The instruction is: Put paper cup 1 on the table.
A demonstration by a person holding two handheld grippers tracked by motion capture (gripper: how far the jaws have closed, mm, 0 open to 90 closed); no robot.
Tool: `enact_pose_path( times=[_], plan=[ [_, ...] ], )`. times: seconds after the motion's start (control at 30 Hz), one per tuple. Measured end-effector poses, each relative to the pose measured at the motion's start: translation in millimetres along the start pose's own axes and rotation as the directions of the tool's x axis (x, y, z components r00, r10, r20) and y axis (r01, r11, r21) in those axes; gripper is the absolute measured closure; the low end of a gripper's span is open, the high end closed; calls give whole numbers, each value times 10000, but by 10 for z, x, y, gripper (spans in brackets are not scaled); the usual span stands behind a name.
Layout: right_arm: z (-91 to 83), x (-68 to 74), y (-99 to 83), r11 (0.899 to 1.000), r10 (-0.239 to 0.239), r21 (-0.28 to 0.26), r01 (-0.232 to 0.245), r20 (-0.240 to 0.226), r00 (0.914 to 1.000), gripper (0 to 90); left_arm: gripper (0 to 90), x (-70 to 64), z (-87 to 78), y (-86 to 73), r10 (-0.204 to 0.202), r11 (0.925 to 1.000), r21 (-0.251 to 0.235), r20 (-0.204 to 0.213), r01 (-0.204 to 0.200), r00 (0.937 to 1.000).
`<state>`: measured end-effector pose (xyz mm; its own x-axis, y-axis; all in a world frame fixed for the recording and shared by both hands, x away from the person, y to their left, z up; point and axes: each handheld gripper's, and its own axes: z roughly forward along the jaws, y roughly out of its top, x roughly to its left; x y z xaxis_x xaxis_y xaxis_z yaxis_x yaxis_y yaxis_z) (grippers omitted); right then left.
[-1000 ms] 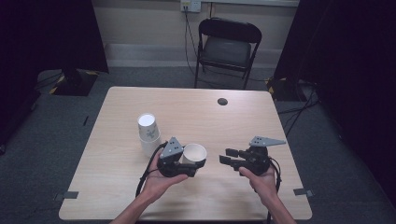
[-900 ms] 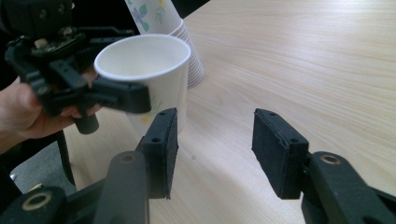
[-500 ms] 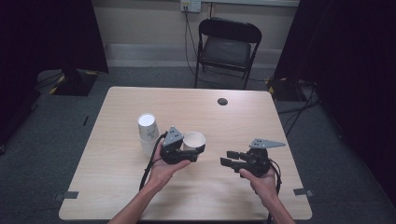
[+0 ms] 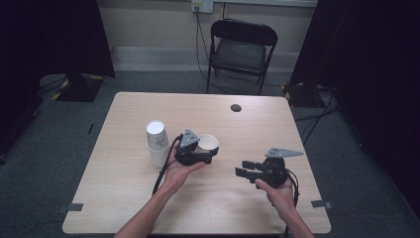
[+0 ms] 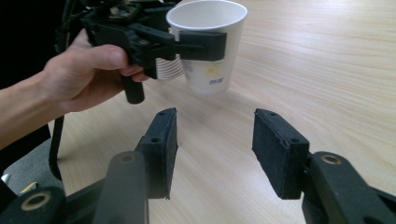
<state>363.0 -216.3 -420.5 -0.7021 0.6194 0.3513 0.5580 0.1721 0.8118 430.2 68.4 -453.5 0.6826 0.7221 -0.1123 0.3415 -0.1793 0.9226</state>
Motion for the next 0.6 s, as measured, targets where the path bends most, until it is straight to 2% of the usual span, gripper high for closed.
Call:
enact_pose_path(
  times=[0.1,0.3,0.4,0.5,0.6],
  plan=[
    [5,-5,-5,10000,16,2,-16,-33,10000,503,247,41,60,-28,-2,9999,-157,-71,1,10000],
    [34,-28,-6,10000,38,73,-37,-60,10000,503,237,130,164,-103,-188,9998,-18,-150,187,9997],
    [52,-37,-8,9999,41,137,-40,-64,10000,503,233,161,201,-134,-467,9989,56,-100,467,9989],
    [62,-39,-14,9998,36,173,-34,-125,9999,503,228,162,225,-152,-277,9995,172,-160,280,9995],
    [66,-30,-13,9998,25,186,-22,-146,9999,503,219,168,228,-154,-262,9995,147,-210,265,9994]
  ],
)
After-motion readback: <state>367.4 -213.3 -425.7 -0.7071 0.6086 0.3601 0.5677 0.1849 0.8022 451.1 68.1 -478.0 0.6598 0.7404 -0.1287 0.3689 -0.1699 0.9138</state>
